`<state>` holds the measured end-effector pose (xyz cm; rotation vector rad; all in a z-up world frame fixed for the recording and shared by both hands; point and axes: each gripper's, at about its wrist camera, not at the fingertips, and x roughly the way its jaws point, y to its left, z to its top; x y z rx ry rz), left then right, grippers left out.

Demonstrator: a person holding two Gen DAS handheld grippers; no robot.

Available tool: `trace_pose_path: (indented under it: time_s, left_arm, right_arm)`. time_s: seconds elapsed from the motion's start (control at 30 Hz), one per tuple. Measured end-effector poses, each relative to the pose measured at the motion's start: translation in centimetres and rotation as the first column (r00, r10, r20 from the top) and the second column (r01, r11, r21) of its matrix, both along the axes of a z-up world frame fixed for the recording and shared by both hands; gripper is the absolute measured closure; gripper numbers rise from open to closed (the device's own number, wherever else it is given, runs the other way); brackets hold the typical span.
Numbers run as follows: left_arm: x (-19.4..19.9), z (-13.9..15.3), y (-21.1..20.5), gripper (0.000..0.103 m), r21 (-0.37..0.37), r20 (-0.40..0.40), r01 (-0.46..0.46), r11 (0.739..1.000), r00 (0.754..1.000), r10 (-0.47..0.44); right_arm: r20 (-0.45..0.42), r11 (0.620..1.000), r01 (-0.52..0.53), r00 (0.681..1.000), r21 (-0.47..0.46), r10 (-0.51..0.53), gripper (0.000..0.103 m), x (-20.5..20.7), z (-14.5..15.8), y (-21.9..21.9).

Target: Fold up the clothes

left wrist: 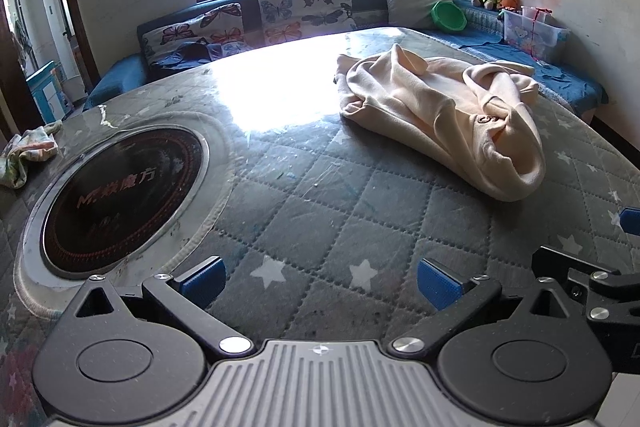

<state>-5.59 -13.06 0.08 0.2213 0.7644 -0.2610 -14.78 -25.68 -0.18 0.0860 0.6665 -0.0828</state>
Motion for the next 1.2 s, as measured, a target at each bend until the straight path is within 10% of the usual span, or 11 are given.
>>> trace_pose_path:
  time_s: [1.2]
  left_arm:
    - [2.2, 0.2, -1.5, 0.0, 0.02, -0.01, -0.013, 1.0, 1.0, 0.013]
  right_arm:
    - [-0.015, 1.0, -0.012, 1.0, -0.011, 0.012, 0.0, 1.8, -0.5, -0.9]
